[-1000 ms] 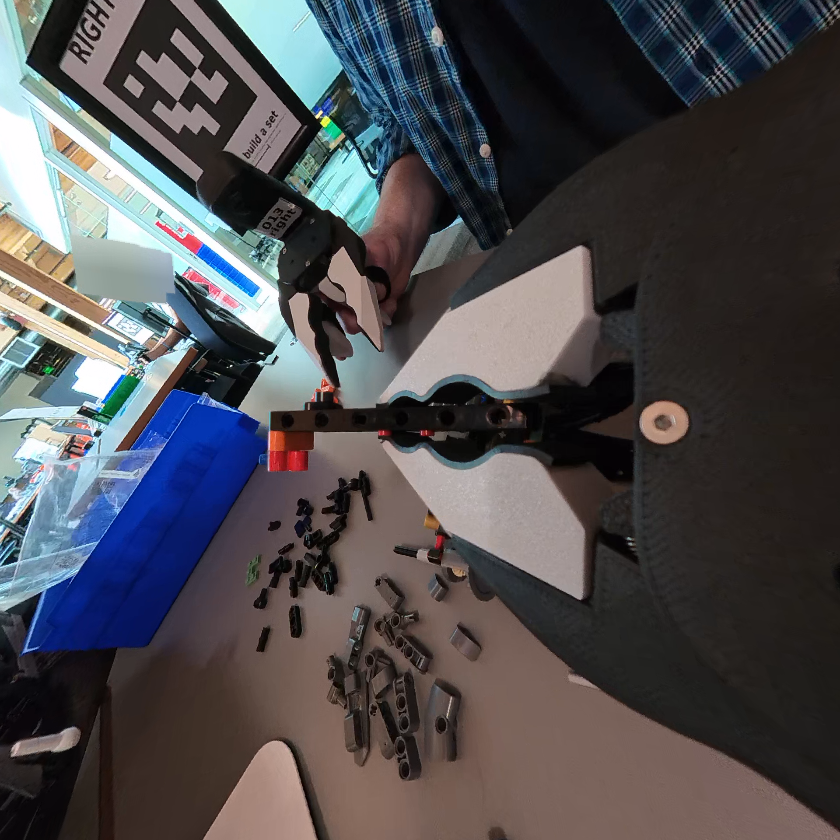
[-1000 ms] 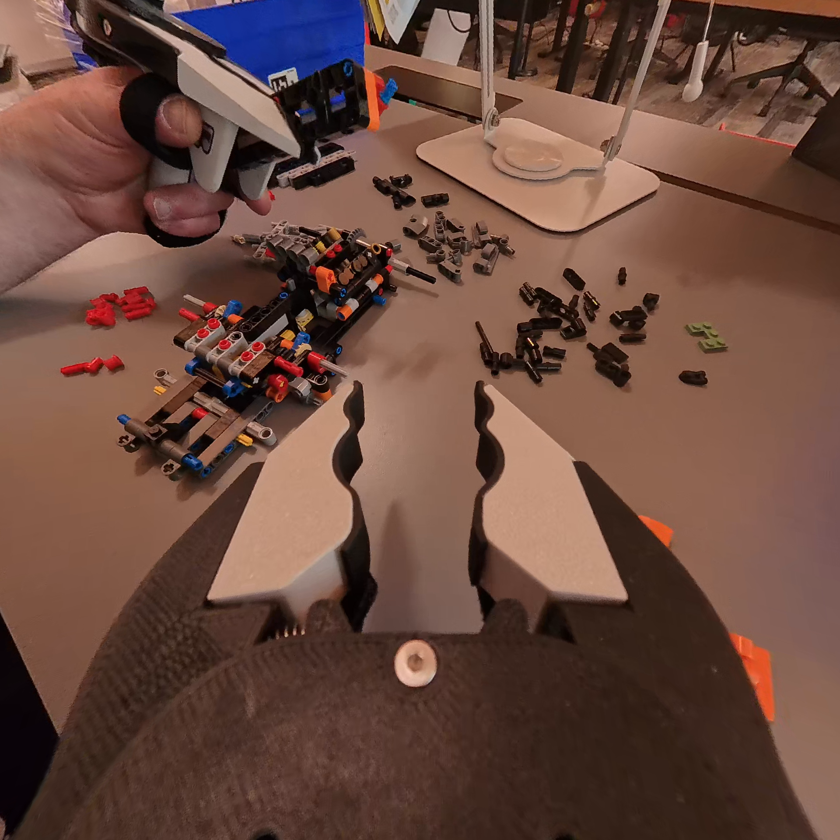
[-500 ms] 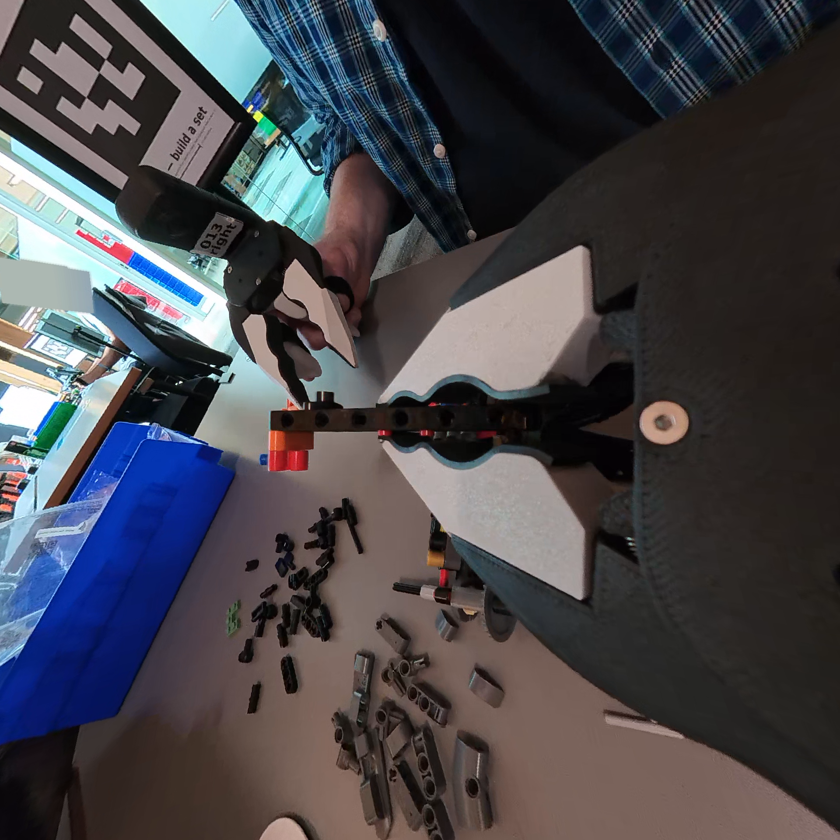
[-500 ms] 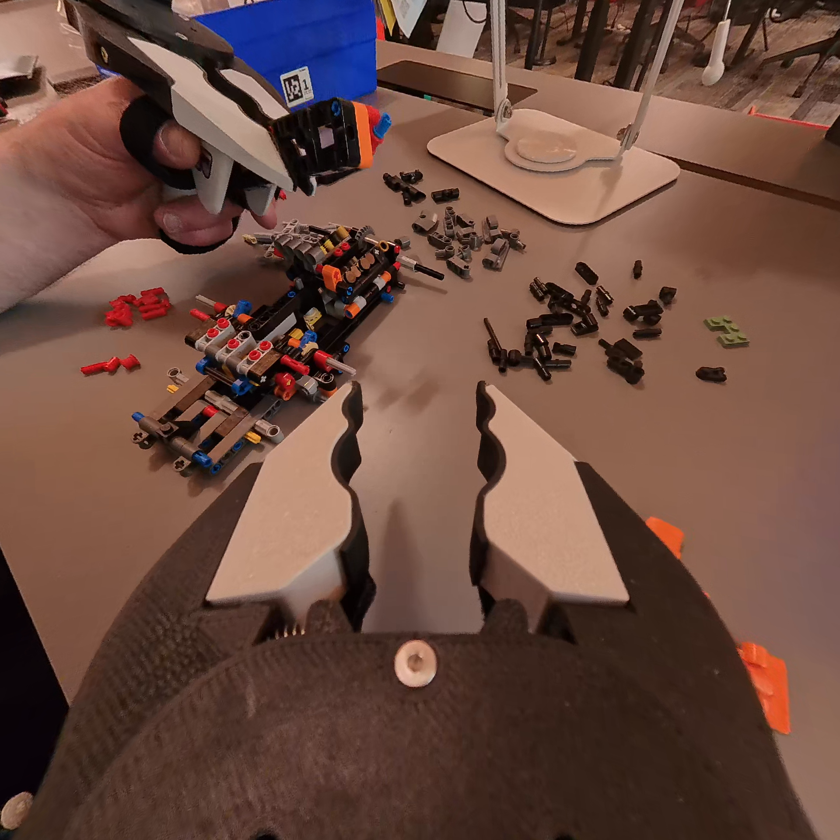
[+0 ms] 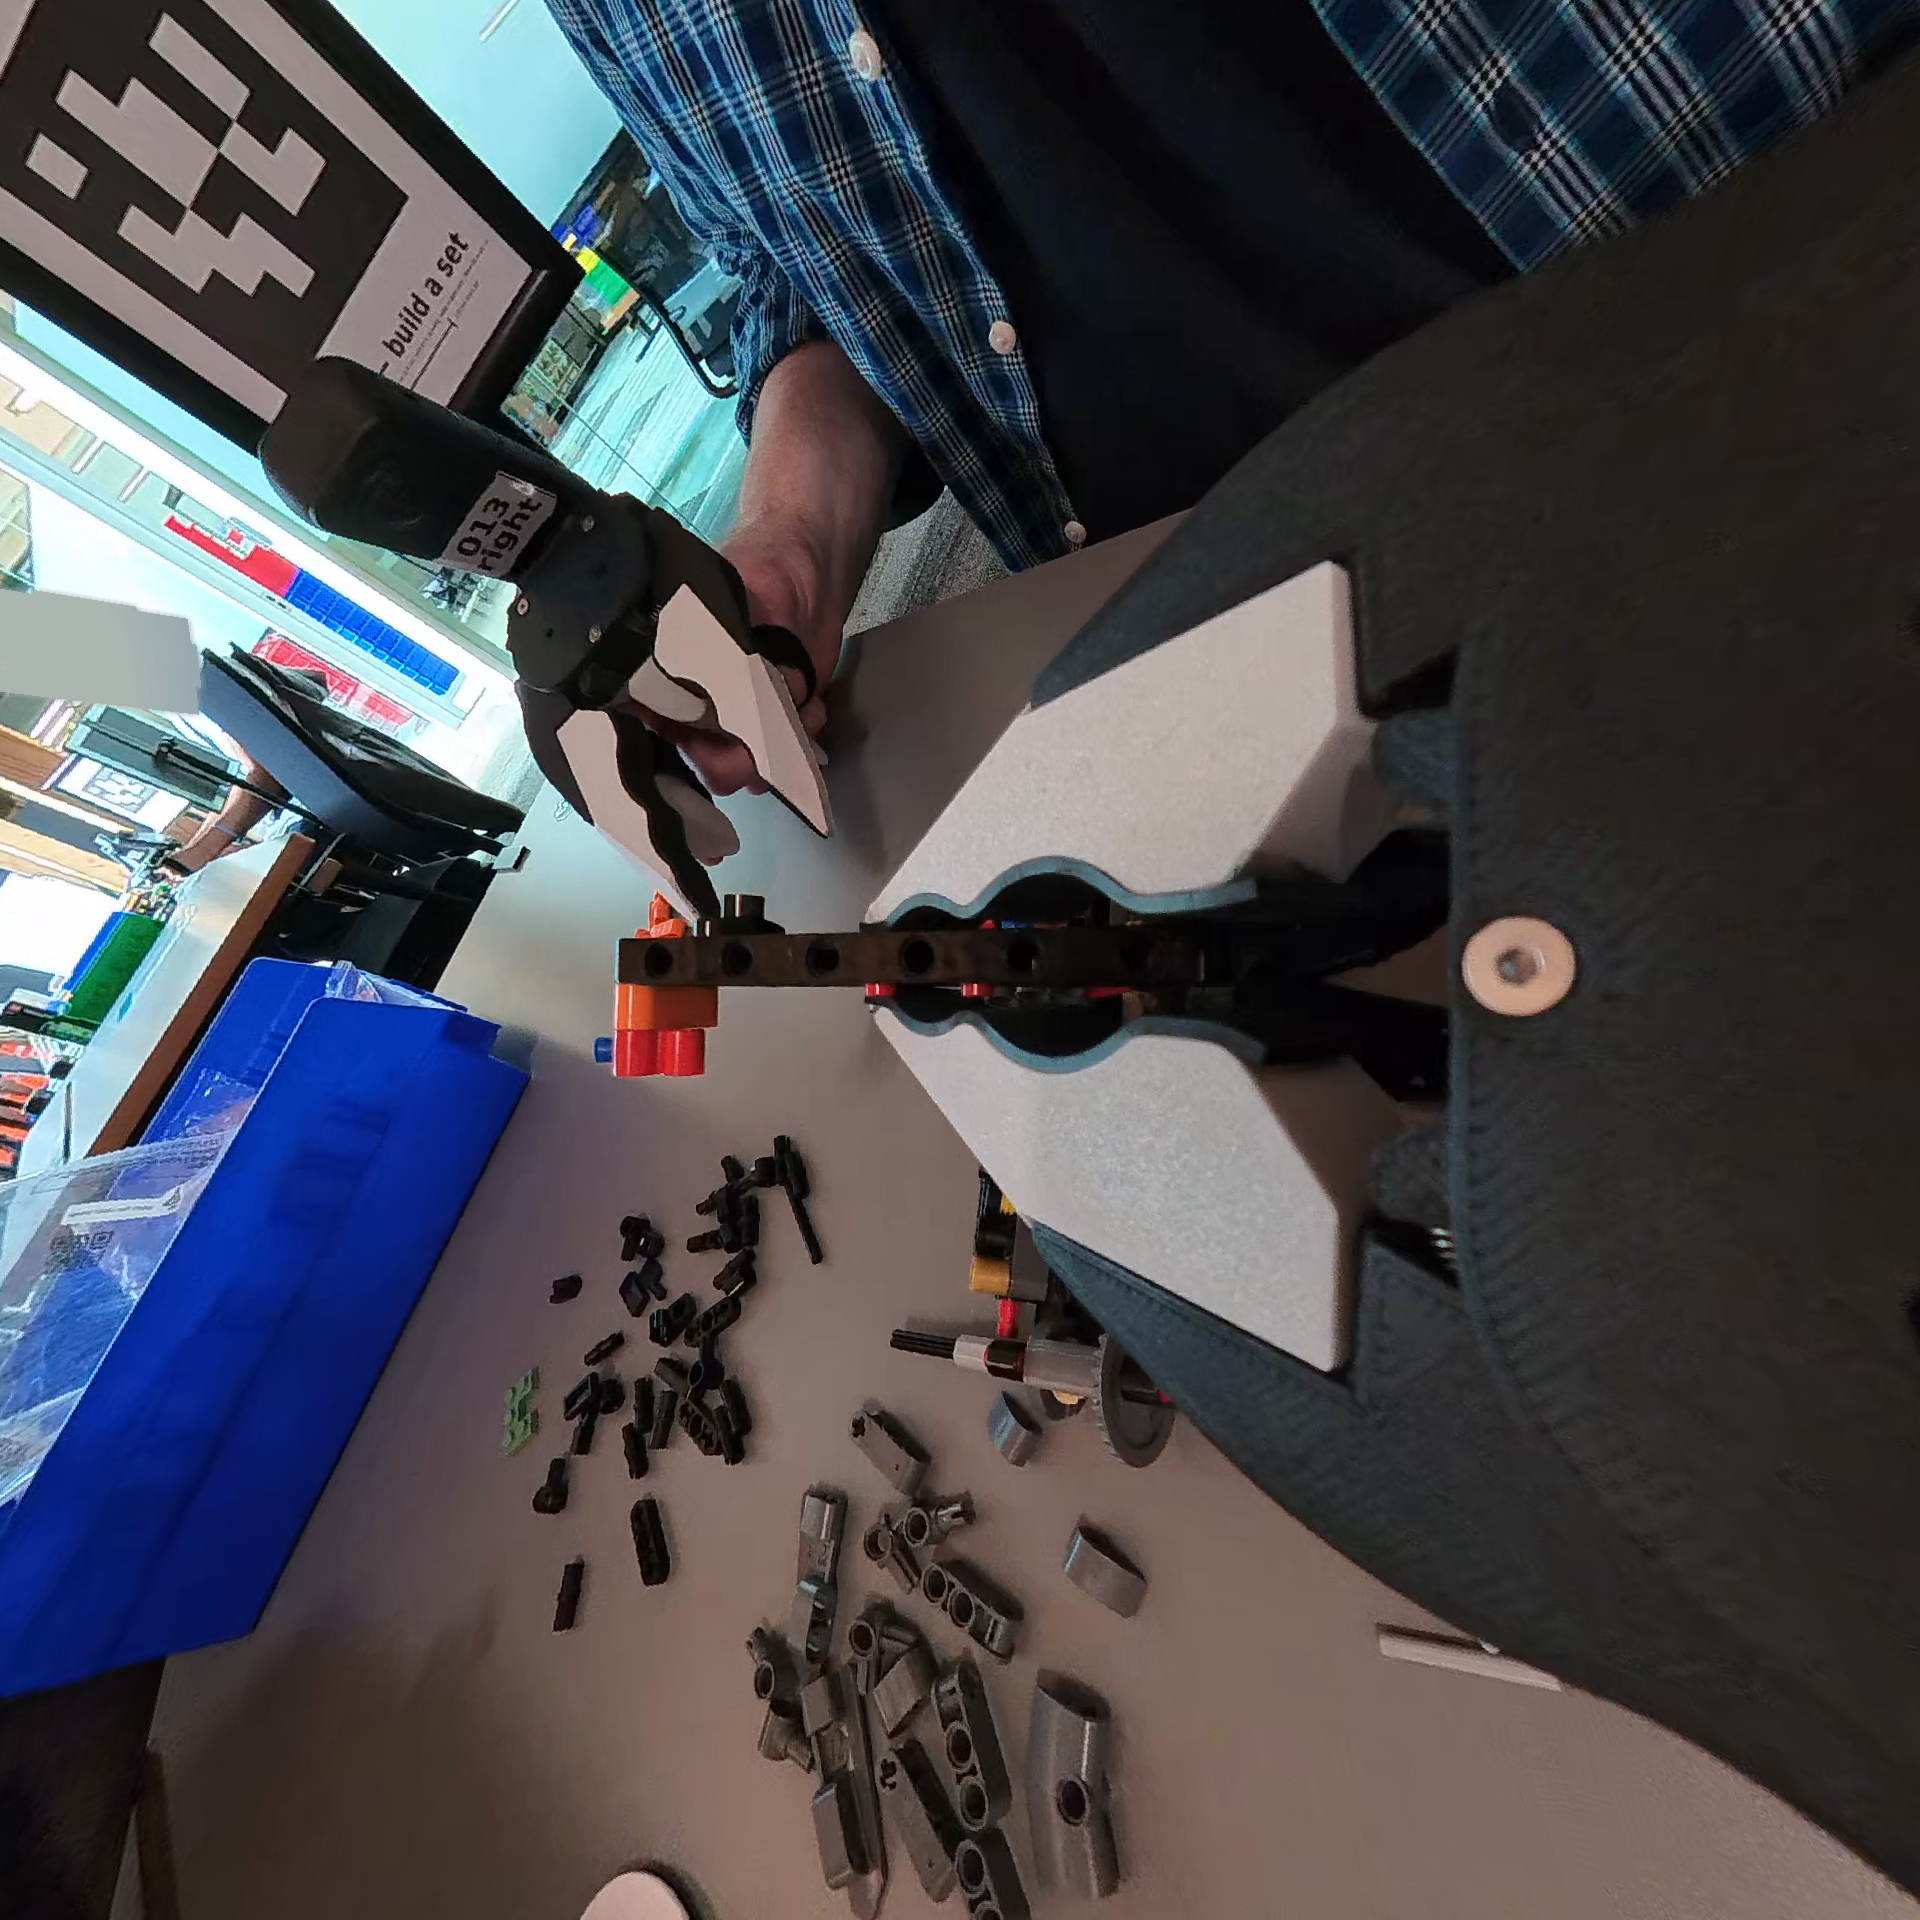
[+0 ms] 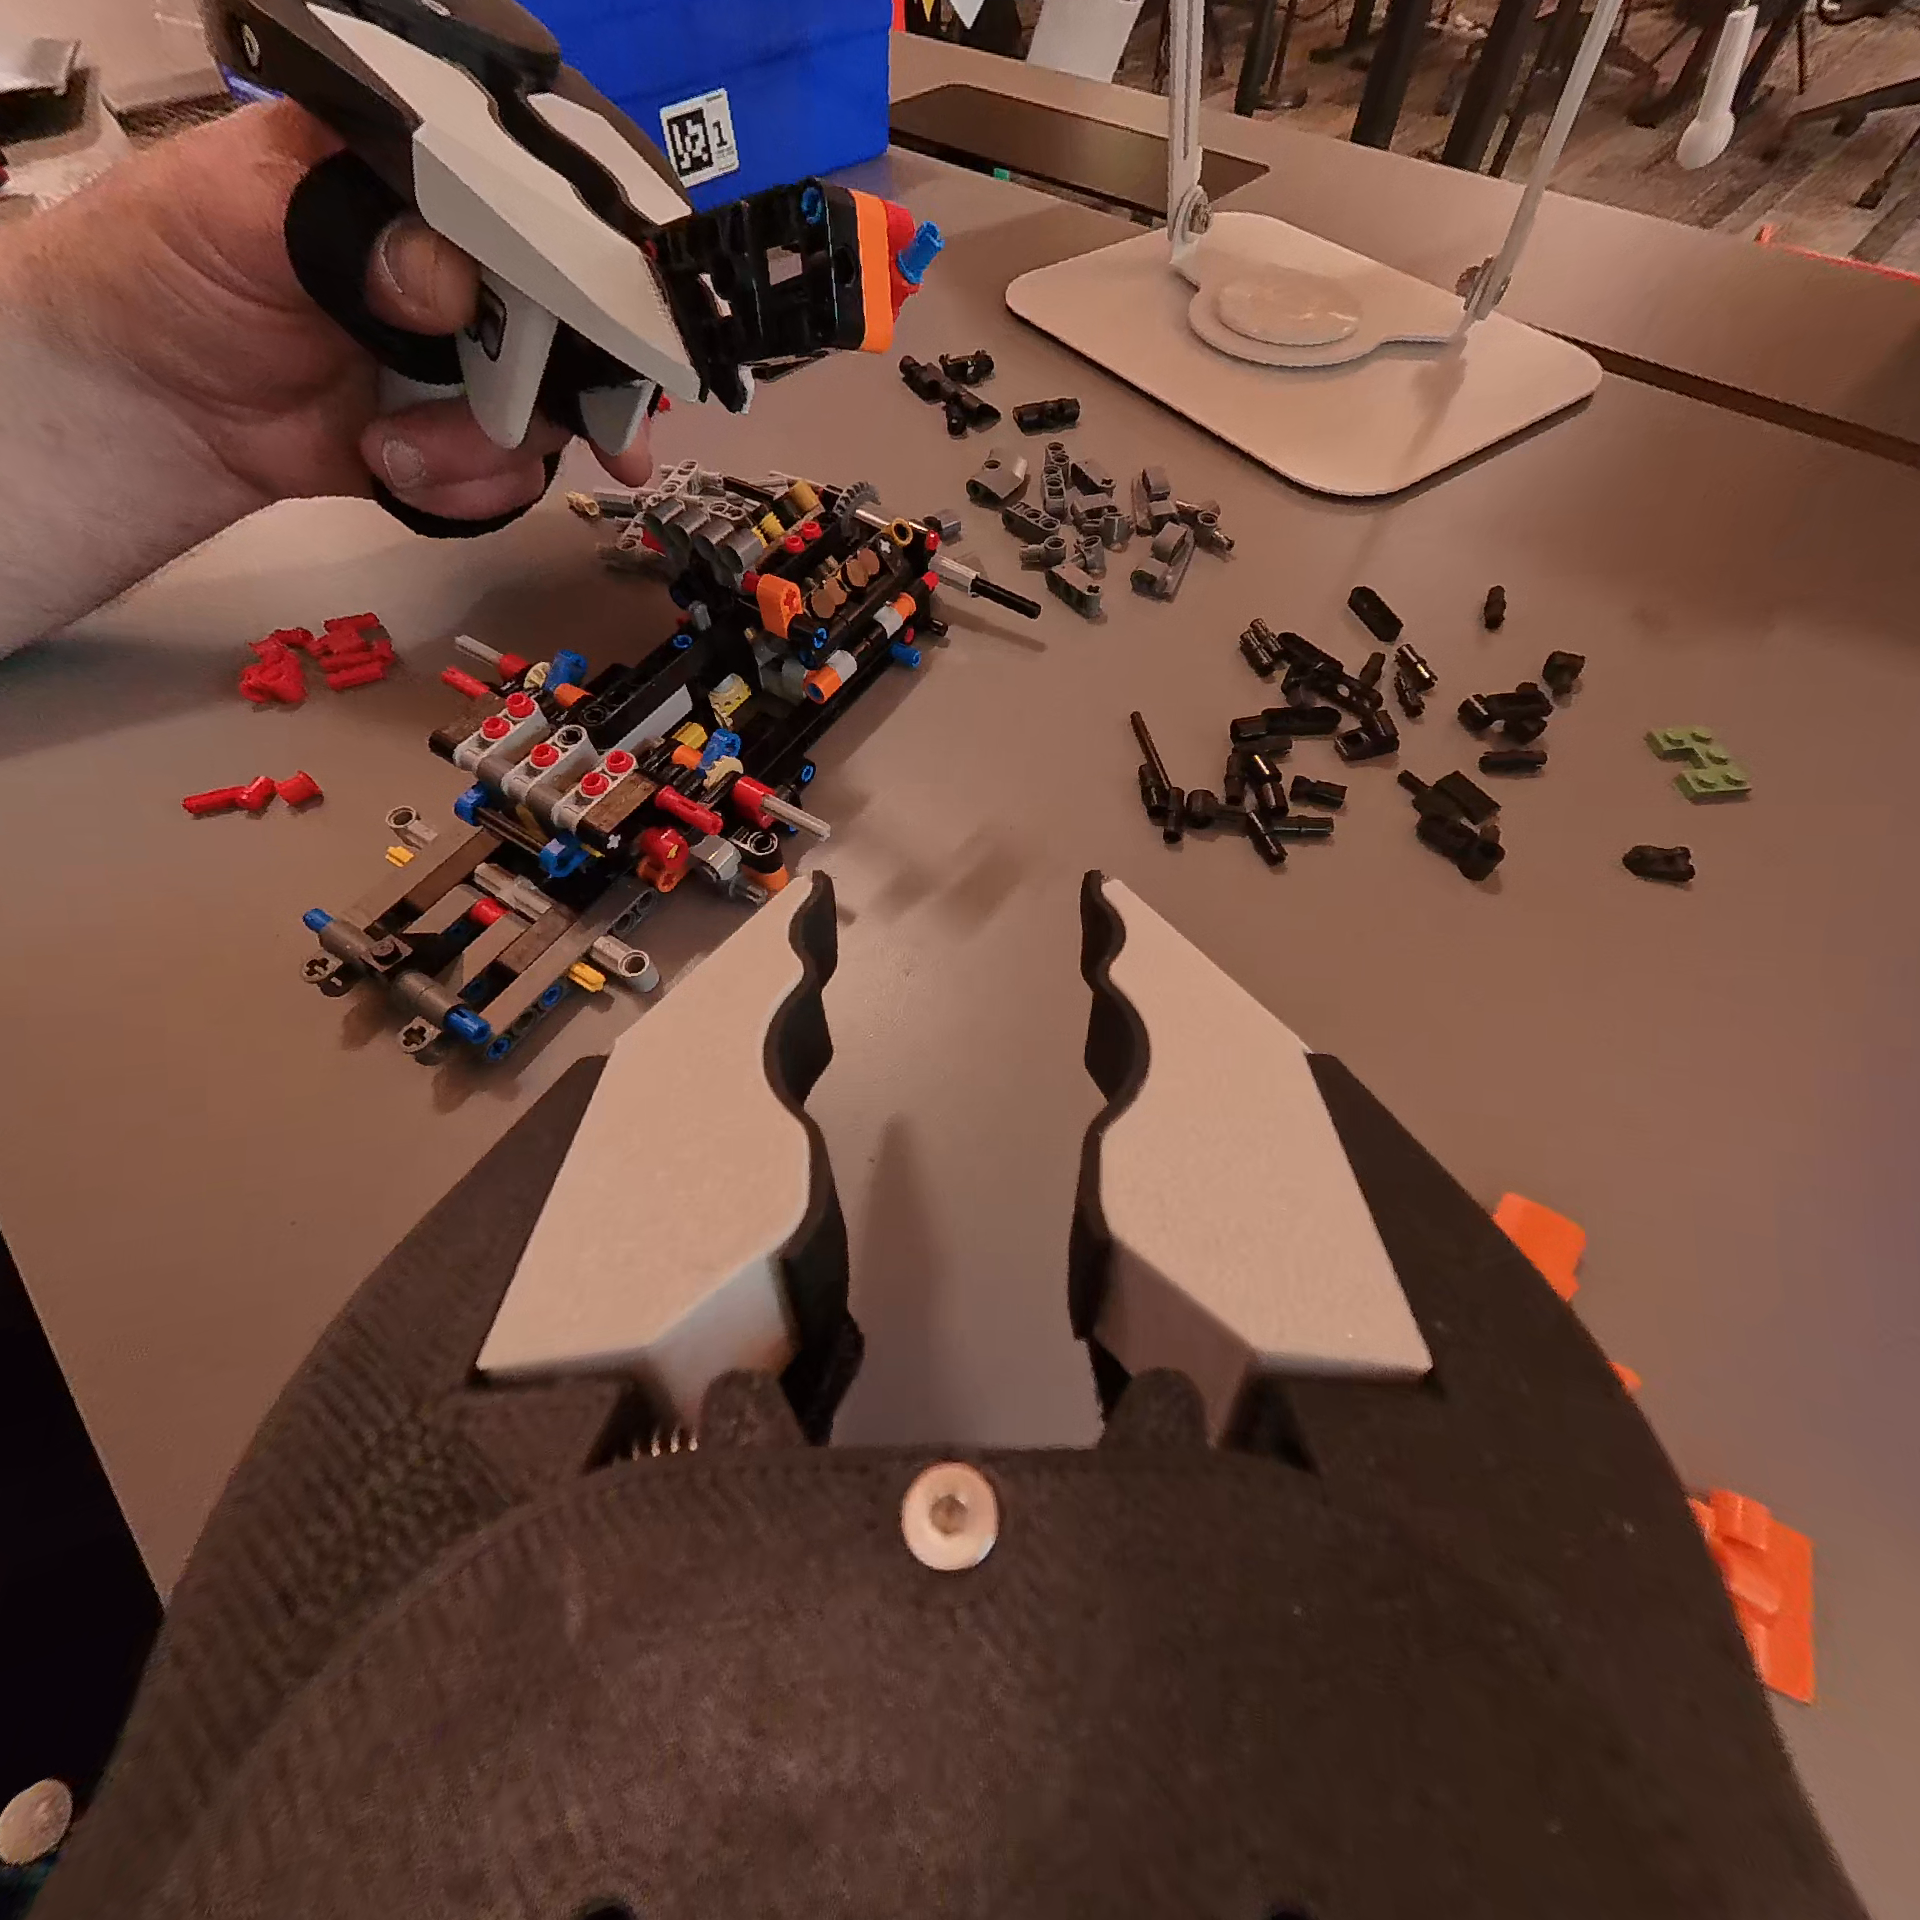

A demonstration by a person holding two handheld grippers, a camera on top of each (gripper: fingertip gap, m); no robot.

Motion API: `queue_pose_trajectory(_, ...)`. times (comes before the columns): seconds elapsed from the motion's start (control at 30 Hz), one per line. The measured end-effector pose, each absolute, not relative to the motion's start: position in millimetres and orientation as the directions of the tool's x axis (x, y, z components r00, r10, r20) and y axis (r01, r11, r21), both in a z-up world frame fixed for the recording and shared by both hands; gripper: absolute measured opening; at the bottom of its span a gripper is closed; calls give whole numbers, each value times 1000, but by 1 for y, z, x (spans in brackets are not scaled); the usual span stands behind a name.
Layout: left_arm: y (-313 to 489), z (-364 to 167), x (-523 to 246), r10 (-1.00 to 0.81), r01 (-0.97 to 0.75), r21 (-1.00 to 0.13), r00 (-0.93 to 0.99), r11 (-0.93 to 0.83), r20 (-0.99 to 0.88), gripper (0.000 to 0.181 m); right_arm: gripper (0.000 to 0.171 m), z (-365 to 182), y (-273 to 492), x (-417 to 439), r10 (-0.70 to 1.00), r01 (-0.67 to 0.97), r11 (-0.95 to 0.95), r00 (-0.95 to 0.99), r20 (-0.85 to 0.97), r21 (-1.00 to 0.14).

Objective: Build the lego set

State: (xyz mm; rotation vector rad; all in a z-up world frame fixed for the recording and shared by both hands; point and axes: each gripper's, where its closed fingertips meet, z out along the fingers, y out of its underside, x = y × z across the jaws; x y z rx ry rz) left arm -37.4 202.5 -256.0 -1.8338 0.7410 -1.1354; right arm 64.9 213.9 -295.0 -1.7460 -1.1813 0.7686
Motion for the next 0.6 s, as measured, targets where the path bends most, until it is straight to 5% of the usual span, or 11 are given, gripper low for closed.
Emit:
queue_pose_trajectory(0.37,200,-255,-34,-819,-71,-880,407,-469,404,7,40,-298,209,62,941,427,-150,337,4,-892)
queue_pose_trajectory(0.6,189,-248,-18,-861,-112,-899,359,-424,361,7,34,-273,203,60,950,264,-183,297,-101,-947)
